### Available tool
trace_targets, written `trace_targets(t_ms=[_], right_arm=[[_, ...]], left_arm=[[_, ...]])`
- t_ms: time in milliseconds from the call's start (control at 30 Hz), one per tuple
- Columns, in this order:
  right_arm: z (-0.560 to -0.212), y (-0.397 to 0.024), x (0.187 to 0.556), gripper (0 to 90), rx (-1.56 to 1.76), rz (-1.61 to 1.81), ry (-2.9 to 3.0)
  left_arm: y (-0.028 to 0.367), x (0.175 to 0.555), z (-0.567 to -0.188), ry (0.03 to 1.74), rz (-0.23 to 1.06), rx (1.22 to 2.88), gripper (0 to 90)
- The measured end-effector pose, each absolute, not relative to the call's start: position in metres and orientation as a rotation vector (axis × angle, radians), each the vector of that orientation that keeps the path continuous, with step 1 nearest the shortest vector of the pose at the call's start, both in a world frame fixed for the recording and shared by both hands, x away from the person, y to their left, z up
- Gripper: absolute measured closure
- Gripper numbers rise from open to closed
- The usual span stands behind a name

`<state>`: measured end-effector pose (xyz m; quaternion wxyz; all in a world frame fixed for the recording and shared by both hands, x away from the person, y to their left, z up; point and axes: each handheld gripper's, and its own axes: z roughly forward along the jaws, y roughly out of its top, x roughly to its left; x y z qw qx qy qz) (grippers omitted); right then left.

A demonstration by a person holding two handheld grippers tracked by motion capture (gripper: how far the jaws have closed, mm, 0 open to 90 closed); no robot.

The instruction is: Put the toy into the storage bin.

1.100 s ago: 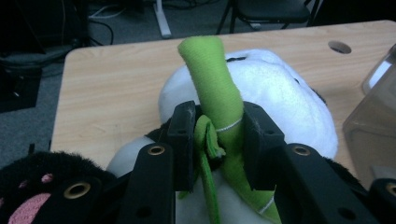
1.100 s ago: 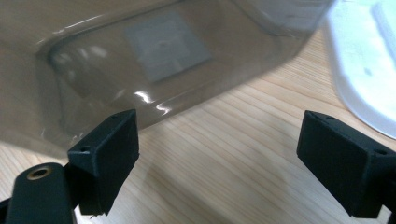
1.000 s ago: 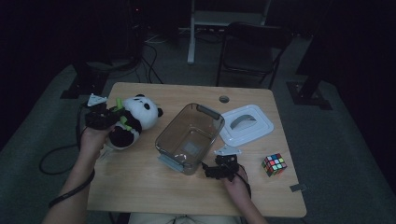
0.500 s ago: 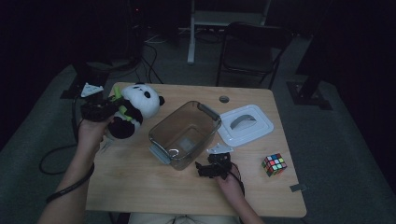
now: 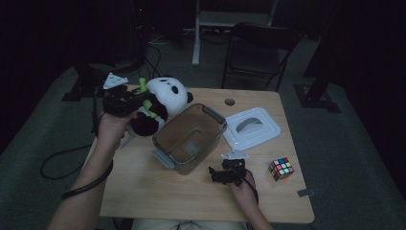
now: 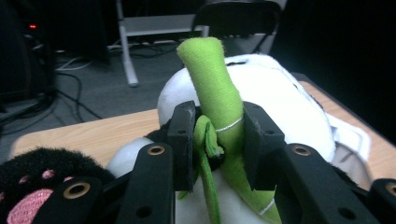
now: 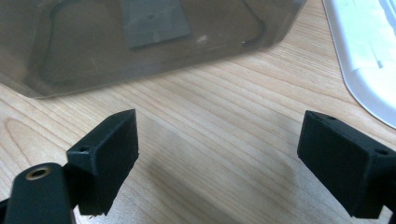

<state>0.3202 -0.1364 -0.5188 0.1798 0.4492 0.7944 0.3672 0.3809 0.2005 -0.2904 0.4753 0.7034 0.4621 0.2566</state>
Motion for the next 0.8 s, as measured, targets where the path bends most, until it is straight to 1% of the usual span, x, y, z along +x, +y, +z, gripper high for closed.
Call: trace_targets(t_ms=[200,367,600,700,800], right_arm=[[-0.519,-0.139,0.32,12.2,1.278,1.043,2.24],[-0.52,-0.141,0.321,12.2,1.291,1.049,2.237],[-0.521,-0.141,0.321,12.2,1.293,1.052,2.246],[-0.522,-0.141,0.321,12.2,1.292,1.05,2.249],[-0.522,-0.141,0.321,12.2,1.29,1.051,2.251]], left_arm=[[0.163,0.382,-0.297,1.085,0.548,1.749,68.8],[0.139,0.384,-0.31,1.065,0.51,1.783,68.7],[0.122,0.384,-0.329,1.063,0.481,1.83,68.6],[0.116,0.382,-0.336,1.05,0.505,1.86,68.5],[0.113,0.381,-0.341,1.053,0.482,1.865,68.1]])
